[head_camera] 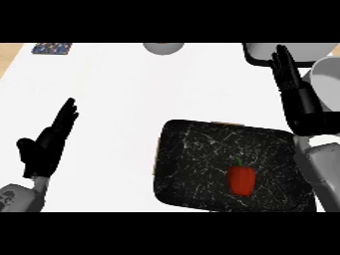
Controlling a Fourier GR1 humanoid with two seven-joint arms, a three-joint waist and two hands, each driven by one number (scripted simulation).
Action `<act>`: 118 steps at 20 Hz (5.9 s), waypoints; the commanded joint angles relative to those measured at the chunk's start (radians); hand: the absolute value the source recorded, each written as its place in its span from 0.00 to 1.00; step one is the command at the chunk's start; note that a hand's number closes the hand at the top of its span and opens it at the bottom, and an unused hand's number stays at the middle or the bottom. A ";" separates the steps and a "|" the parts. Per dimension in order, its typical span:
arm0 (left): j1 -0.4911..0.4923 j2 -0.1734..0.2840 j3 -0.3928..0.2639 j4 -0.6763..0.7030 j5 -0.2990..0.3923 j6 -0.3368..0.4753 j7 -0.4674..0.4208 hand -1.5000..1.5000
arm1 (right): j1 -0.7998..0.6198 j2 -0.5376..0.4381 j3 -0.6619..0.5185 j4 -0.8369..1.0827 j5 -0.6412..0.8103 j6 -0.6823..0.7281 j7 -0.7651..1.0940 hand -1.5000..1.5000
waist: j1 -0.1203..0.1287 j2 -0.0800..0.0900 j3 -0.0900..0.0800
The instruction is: Pick the bell pepper from the tray and place it in the pot
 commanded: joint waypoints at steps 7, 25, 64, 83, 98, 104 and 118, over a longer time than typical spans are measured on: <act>0.073 -0.077 0.087 -0.066 0.030 0.123 -0.083 0.50 | 0.268 -0.289 -0.166 -0.114 0.338 -0.287 -0.112 1.00 | -0.233 -0.044 -0.031; 0.112 -0.146 0.014 -0.219 -0.030 0.164 -0.116 0.50 | 1.228 0.065 0.182 -0.661 0.925 -0.695 -0.192 0.00 | -0.073 0.006 -0.023; 0.153 -0.262 0.090 -0.247 -0.193 0.060 -0.061 0.50 | 0.642 0.399 0.310 -0.391 1.634 -0.009 0.950 0.00 | -0.040 -0.003 -0.014; 0.130 -0.303 0.198 -0.259 -0.224 -0.027 0.022 0.50 | 0.614 0.326 0.287 -0.398 1.748 -0.133 0.863 1.00 | -0.042 -0.003 -0.014; 0.148 -0.335 0.167 -0.209 -0.259 -0.021 -0.047 0.50 | -0.114 0.399 0.138 0.183 1.505 0.064 0.844 1.00 | -0.026 0.000 -0.014; 0.156 -0.321 0.183 -0.252 -0.256 -0.027 -0.017 0.50 | -0.160 0.383 0.146 -0.035 1.619 0.104 0.946 1.00 | -0.039 -0.005 -0.014; 0.183 -0.329 0.212 -0.293 -0.263 -0.050 0.008 0.50 | -0.091 0.283 -0.010 -0.267 1.735 0.259 1.115 1.00 | -0.039 -0.005 -0.014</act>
